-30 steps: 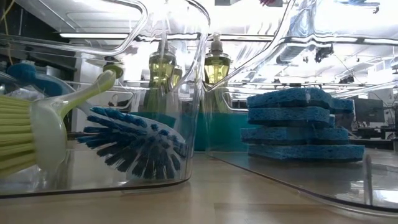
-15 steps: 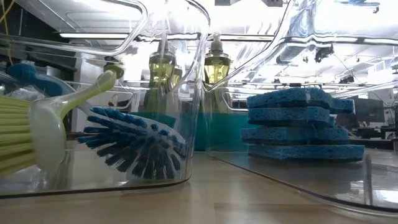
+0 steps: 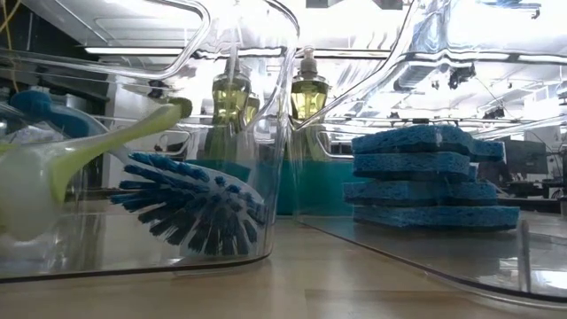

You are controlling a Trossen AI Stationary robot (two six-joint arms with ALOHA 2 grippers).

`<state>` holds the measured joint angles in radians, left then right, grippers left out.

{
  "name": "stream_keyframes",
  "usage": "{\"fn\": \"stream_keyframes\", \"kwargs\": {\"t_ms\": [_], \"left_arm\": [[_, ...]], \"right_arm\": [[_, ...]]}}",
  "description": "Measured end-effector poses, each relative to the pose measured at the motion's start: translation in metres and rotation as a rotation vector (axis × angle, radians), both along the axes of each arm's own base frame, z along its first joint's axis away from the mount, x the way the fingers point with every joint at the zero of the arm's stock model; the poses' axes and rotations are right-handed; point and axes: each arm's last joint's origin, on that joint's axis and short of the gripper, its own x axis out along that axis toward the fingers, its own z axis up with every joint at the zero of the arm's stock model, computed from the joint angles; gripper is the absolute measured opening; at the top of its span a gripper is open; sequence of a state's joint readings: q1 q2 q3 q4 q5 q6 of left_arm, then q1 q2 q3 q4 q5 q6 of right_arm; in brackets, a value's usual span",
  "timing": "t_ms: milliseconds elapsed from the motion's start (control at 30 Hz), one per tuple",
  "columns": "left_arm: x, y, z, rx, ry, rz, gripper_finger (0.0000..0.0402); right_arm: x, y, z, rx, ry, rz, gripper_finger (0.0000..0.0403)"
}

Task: Pick & Place Kitchen Sink Supplies
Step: Put the red dish brush into the left transparent bin

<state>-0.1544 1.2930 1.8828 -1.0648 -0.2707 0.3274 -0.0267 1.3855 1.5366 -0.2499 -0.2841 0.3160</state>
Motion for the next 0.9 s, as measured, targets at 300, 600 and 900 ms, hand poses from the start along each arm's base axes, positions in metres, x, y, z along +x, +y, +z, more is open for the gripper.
{"fn": "stream_keyframes", "kwargs": {"t_ms": [300,600,900], "left_arm": [[-0.002,-0.018,0.002,0.018,-0.026,-0.026,0.0217],[0.035,-0.034,-0.002,-0.006,-0.097,-0.037,0.0217],[0.059,-0.039,-0.003,-0.016,-0.185,0.042,0.0217]], "right_arm": [[0.029,0.023,0.010,-0.118,-0.066,-0.105,0.0081],[0.044,0.033,0.023,-0.224,-0.303,-0.178,0.0081],[0.045,0.038,0.022,-0.260,-0.309,-0.163,0.0081]]}}
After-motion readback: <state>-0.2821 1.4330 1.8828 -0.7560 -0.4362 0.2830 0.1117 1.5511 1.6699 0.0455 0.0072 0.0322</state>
